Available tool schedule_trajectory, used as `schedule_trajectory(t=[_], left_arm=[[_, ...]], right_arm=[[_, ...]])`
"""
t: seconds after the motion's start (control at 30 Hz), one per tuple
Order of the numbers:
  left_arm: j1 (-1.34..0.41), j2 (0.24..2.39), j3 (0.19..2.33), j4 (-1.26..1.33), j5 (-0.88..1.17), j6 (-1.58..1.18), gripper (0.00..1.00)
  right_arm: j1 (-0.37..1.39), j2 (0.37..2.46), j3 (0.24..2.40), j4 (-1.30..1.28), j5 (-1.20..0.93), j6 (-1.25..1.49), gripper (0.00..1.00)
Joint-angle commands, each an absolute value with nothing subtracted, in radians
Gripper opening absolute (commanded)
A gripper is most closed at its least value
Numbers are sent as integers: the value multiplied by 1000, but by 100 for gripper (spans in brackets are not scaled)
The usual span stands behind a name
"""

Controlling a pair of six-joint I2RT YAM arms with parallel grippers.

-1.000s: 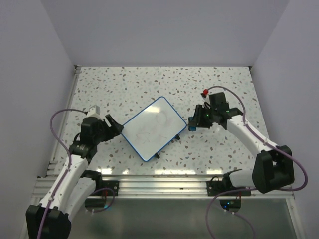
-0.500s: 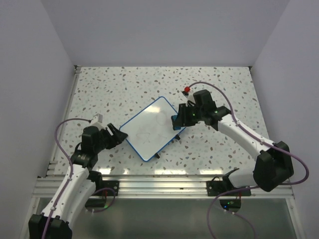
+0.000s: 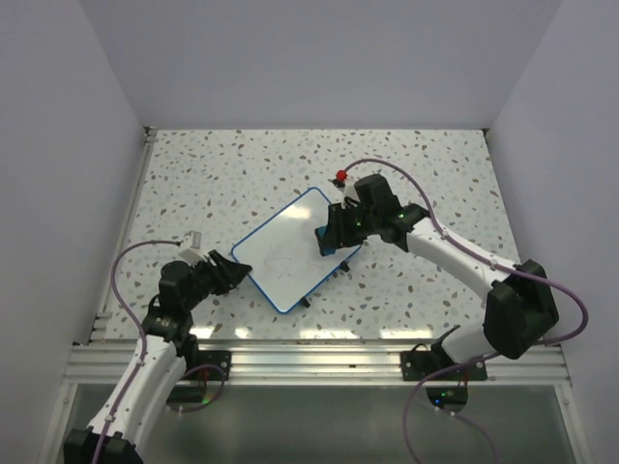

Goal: Erase the whiteboard

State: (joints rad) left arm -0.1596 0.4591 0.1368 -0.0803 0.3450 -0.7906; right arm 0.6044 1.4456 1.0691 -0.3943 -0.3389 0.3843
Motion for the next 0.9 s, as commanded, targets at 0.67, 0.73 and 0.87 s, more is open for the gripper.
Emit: schedule_trajectory(t=[0.67,0.73,0.87], left_arm=[[-164,541,-28,359,509,-799,31],[-166,561,-34,377,508,-798,31],[-164,594,-46,397,497,-805,21]], right_arm=[[788,1588,1184,-305,-186,354,0],[790,1591,1189,-307,-183,353,0],[804,1611,1204,-319,-173,345,0]])
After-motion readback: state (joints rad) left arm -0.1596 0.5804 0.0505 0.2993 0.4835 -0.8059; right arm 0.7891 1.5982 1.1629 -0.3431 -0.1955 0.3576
